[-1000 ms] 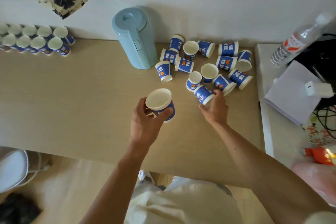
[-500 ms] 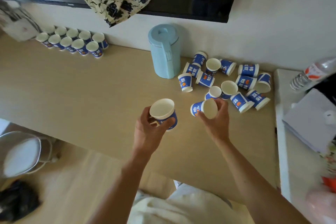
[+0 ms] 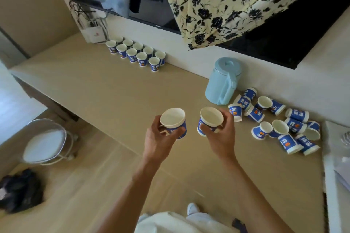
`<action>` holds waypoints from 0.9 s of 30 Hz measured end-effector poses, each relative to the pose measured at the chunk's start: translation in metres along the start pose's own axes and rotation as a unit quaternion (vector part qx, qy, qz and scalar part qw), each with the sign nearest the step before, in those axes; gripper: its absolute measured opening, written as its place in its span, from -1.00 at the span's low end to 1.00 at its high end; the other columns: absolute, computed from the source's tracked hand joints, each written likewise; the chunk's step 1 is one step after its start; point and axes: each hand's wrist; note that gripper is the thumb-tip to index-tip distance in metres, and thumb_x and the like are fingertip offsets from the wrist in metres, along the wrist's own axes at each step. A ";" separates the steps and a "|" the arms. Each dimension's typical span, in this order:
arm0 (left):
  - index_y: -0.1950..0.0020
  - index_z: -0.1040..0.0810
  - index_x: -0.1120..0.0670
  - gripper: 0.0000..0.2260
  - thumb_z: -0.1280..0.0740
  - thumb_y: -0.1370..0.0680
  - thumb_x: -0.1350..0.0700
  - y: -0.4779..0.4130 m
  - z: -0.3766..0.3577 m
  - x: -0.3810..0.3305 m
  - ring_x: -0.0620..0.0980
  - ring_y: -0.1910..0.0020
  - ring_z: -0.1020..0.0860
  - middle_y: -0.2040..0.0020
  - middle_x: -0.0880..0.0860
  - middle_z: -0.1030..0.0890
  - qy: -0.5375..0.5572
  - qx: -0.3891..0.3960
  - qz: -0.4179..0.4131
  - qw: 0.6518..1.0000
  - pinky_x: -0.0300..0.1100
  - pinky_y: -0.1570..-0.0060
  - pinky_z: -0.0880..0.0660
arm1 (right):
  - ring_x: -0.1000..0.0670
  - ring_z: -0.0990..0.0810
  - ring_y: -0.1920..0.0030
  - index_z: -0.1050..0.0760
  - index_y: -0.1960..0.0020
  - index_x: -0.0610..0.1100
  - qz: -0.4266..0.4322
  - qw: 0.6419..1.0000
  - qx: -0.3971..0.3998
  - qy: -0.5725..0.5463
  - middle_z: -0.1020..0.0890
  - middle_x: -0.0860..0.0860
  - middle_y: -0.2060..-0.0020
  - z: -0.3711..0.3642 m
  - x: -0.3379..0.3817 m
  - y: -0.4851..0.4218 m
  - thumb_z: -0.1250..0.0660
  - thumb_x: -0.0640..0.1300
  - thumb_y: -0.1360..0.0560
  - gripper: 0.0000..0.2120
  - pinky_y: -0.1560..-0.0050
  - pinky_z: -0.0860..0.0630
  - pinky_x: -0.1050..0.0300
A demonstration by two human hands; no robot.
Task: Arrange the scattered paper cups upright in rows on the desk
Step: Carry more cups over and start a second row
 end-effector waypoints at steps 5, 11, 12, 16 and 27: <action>-0.18 -0.58 -0.05 -0.53 -0.56 -0.29 0.03 -0.005 0.075 0.004 -0.10 -0.08 -0.66 -0.06 -0.10 -0.70 0.017 -0.024 -0.008 1.000 0.03 -0.14 -0.63 | 0.10 -0.64 -0.12 -0.51 -0.29 0.00 -0.002 0.999 0.007 -0.046 -0.65 0.09 -0.16 -0.070 0.026 0.029 -0.56 -0.07 -0.24 -0.37 -0.01 -0.56 0.33; -0.15 -0.58 -0.07 -0.52 -0.56 -0.25 -0.02 -0.013 0.153 0.007 -0.04 -0.09 -0.66 -0.06 -0.07 -0.70 0.010 -0.058 -0.013 0.998 0.14 -0.15 -0.60 | 0.11 -0.63 -0.12 -0.50 -0.28 0.02 0.009 0.996 0.039 -0.085 -0.64 0.10 -0.15 -0.146 0.048 0.053 -0.55 -0.03 -0.22 -0.37 0.00 -0.54 0.35; -0.15 -0.58 -0.07 -0.51 -0.56 -0.24 -0.04 -0.016 0.164 0.007 -0.02 -0.10 -0.66 -0.06 -0.06 -0.70 0.011 -0.064 -0.016 0.998 0.16 -0.15 -0.60 | 0.10 -0.63 -0.13 -0.50 -0.27 0.04 0.012 0.995 0.046 -0.092 -0.64 0.11 -0.15 -0.158 0.052 0.055 -0.55 -0.01 -0.22 -0.37 0.00 -0.54 0.34; -0.13 -0.58 -0.09 -0.52 -0.56 -0.24 -0.07 -0.032 0.201 0.010 0.02 -0.09 -0.66 -0.05 -0.05 -0.71 0.015 -0.083 -0.019 0.996 0.19 -0.16 -0.59 | 0.01 -0.64 -0.17 -0.50 -0.28 0.01 0.010 0.992 0.072 -0.108 -0.64 0.09 -0.16 -0.202 0.058 0.056 -0.55 0.01 -0.23 -0.36 -0.06 -0.57 0.21; -0.15 -0.58 -0.08 -0.50 -0.56 -0.25 -0.09 -0.145 0.299 0.029 0.00 -0.08 -0.67 -0.04 -0.08 -0.70 -0.025 -0.106 -0.012 0.994 0.16 -0.13 -0.61 | 0.01 -0.66 -0.15 -0.52 -0.25 0.05 -0.020 0.989 0.072 -0.129 -0.65 0.11 -0.14 -0.349 0.036 0.006 -0.57 -0.01 -0.25 -0.42 -0.04 -0.59 0.23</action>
Point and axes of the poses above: each hand's wrist, its own y-axis away from the middle knuckle, its own z-axis out of the back of the hand, x = y × z
